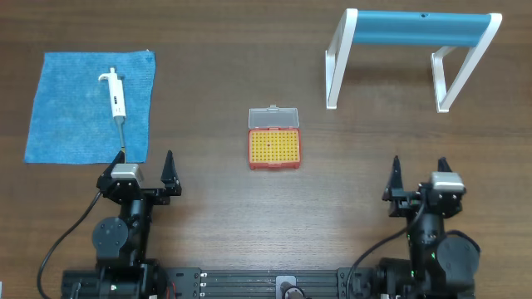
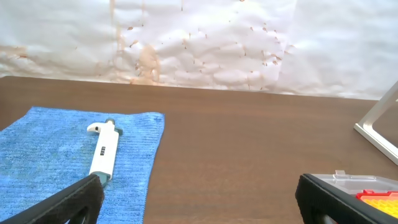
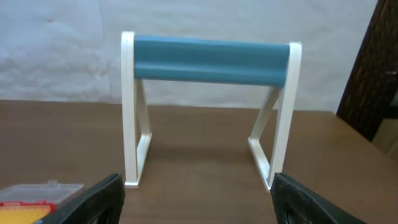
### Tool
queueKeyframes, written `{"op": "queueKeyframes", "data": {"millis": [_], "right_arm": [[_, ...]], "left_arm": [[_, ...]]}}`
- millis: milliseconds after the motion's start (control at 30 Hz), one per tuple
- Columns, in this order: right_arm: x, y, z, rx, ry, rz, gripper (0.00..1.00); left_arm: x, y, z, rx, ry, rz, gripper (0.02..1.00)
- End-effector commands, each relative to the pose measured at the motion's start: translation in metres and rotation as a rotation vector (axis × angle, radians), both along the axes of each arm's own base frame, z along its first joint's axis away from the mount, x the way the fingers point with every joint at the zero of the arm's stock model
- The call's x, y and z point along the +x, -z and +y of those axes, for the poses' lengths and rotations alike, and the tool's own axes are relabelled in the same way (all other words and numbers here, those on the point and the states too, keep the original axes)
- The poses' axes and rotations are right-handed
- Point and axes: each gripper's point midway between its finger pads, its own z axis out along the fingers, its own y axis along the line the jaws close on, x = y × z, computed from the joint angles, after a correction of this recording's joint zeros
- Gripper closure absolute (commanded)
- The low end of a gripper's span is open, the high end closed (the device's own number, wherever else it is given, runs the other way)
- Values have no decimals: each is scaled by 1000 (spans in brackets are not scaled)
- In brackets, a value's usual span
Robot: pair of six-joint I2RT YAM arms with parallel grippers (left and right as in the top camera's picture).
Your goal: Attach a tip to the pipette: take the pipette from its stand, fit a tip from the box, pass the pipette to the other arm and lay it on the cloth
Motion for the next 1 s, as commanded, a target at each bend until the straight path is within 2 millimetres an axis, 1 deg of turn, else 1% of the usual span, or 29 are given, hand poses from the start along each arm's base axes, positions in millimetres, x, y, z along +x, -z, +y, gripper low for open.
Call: {"op": "queueKeyframes", "data": {"millis": [33,167,300,333,500,667,833,1000], "right_arm": [[11,32,1,-1,-18,22,231],[16,50,1,27,-19,35,231],[20,61,1,28,-19,43,229],[21,68,1,30,-23,55,231],[25,88,9,38,-71,78,229],[26,87,9,32,-68,69,229],[26,87,23,30,-129,70,231],[25,87,28,29,-150,71,229]], "left_arm": [[-1,1,-5,-6,27,0,18],[-1,1,-5,-6,27,0,20],[-1,1,-5,-6,27,0,20],[-1,1,-5,-6,27,0,20],[-1,1,-5,-6,27,0,20],[-1,1,-5,-6,27,0,20],[-1,1,-5,-6,27,0,20],[-1,1,-5,-6,27,0,20]]}}
